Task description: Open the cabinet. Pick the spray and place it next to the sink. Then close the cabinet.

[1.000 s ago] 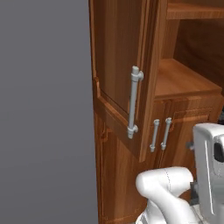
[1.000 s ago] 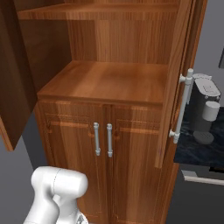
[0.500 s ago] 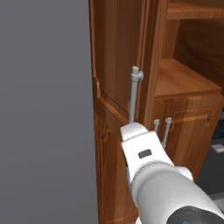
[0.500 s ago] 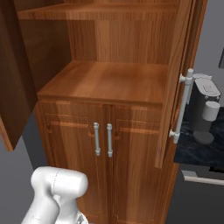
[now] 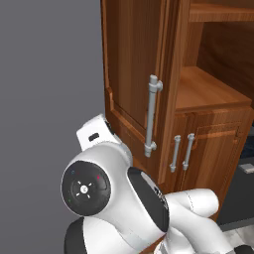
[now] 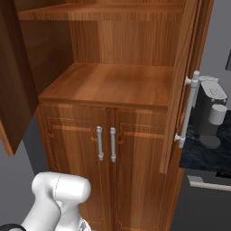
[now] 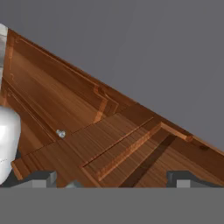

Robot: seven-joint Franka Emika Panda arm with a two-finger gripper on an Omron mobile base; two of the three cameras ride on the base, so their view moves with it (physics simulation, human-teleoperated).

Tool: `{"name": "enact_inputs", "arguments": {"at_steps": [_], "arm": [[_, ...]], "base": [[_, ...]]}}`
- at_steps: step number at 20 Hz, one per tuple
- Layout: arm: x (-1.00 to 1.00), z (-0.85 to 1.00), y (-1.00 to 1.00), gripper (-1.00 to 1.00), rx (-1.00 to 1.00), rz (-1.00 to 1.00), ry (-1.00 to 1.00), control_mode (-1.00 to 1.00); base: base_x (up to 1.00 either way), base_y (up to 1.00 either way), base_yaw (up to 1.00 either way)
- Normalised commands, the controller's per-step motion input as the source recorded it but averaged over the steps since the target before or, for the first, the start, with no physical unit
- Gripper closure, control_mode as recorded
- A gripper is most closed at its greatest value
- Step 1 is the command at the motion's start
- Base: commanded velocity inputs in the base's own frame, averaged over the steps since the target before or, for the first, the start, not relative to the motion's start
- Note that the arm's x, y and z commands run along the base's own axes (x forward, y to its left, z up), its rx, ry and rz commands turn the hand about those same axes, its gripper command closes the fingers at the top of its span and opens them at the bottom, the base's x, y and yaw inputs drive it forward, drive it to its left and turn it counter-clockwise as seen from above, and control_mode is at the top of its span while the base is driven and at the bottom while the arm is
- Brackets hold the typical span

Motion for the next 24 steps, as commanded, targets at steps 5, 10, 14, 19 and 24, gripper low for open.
{"name": "enact_inputs", "arguments": {"at_steps": [5, 10, 14, 19, 24], "arm": [[0.89, -0.04, -0.1, -1.0, -0.19, -0.16, 0.0, -1.0], [0.65, 0.03, -0.61, -1.0, -0.08, -0.23, -0.01, -1.0], [0.57, 0.12, -0.83, -1.0, -0.03, -0.27, -0.01, -1.0], [0.55, 0.06, -0.9, -1.0, -0.01, -0.3, 0.0, -1.0], [0.78, 0.0, -0.99, -1.0, 0.0, -0.3, 0.0, -1.0]], "base": [[0.0, 0.0, 0.0], [0.0, 0.0, 0.0], [0.0, 0.0, 0.0], [0.0, 0.0, 0.0], [0.0, 0.0, 0.0]]}}
